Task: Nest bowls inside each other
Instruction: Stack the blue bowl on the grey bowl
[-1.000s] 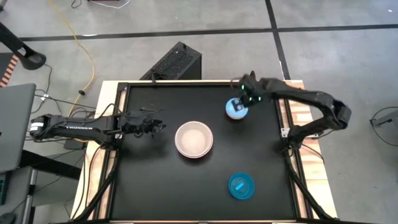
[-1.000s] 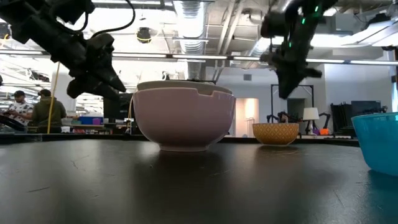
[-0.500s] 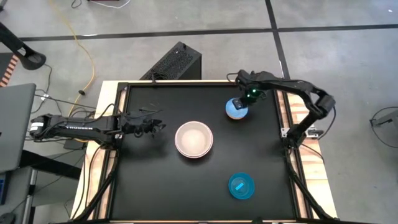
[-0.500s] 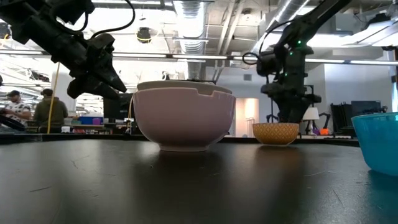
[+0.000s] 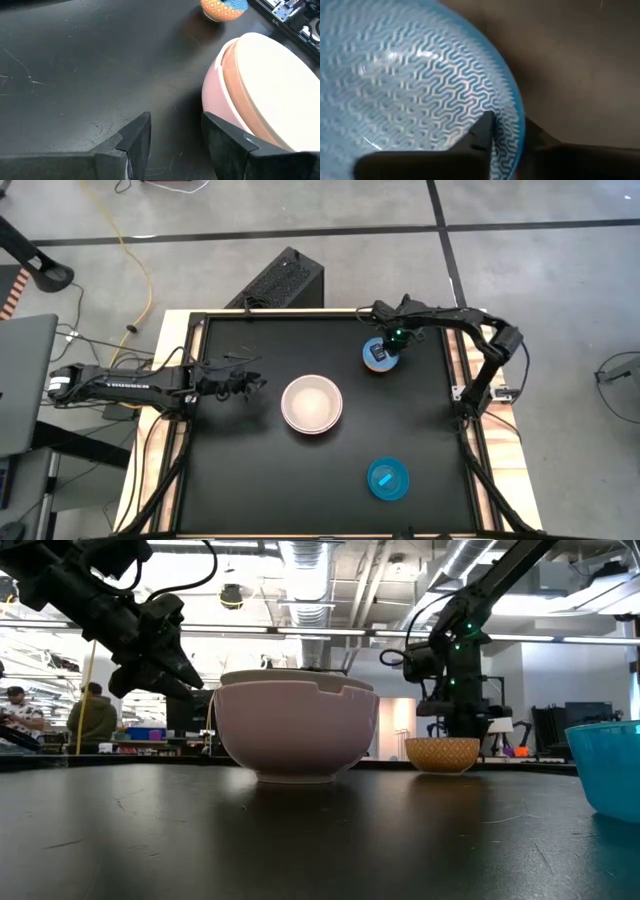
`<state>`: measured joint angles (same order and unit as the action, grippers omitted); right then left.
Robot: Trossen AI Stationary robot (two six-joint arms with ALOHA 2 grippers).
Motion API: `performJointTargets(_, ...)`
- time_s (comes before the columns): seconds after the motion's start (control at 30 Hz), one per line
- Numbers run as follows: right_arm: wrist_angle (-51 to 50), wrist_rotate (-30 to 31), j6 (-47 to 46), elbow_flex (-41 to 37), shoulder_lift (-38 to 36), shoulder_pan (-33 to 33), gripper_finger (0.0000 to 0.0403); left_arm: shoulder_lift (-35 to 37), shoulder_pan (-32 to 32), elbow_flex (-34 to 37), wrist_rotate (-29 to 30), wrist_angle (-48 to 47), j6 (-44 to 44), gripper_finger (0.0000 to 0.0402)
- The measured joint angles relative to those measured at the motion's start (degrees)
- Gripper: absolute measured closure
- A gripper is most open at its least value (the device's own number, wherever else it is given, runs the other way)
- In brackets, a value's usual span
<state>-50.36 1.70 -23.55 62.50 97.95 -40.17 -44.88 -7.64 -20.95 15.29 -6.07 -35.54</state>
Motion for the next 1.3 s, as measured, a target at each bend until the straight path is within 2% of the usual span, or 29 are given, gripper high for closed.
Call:
performJointTargets(0.1, 0.67, -0.07, 0.1, 0.23, -1.15, -0.26, 0.0388, 0.0, 0.0, 0.0, -0.48, -0.02, 0.52, 0.0237)
performJointTargets(0.2, 0.19, -0.41, -0.69, -0.07, -3.0, -0.88, 0.0388, 0.0, 0.0, 0.0, -0.48, -0.02, 0.77, 0.0237)
performJointTargets(0.4, -0.93, -0.36, -5.65, -0.11, -11.52, 1.04, 0.0399, 0.0, 0.0, 0.0, -0.51, 0.0, 2.51, 0.0237)
performJointTargets(0.53, -0.5, -1.75, -12.35, -0.11, -17.68, 5.67, 0.0399, 0.0, 0.0, 0.0, -0.51, 0.24, 4.13, 0.0237)
performJointTargets(0.73, 6.44, -1.54, -25.42, -0.09, -23.0, 18.17, 0.04, 0.0, 0.0, 0.0, -0.54, 0.77, 6.83, 0.0237)
performJointTargets(1.0, 25.06, 0.44, -39.55, 1.23, -21.16, 32.12, 0.0401, -0.02, -0.22, 0.0, -3.14, 1.78, 10.96, 0.0237)
performJointTargets(1.13, 24.63, 2.59, -41.79, 7.85, -16.86, 36.89, 0.0401, -0.02, -0.92, 0.0, -5.89, 2.96, 12.73, 0.0237)
performJointTargets(1.3, 19.82, 3.04, -41.15, 19.44, -8.35, 40.06, 0.0401, -0.02, -1.16, 0.0, -6.46, 3.21, 13.98, 0.0237)
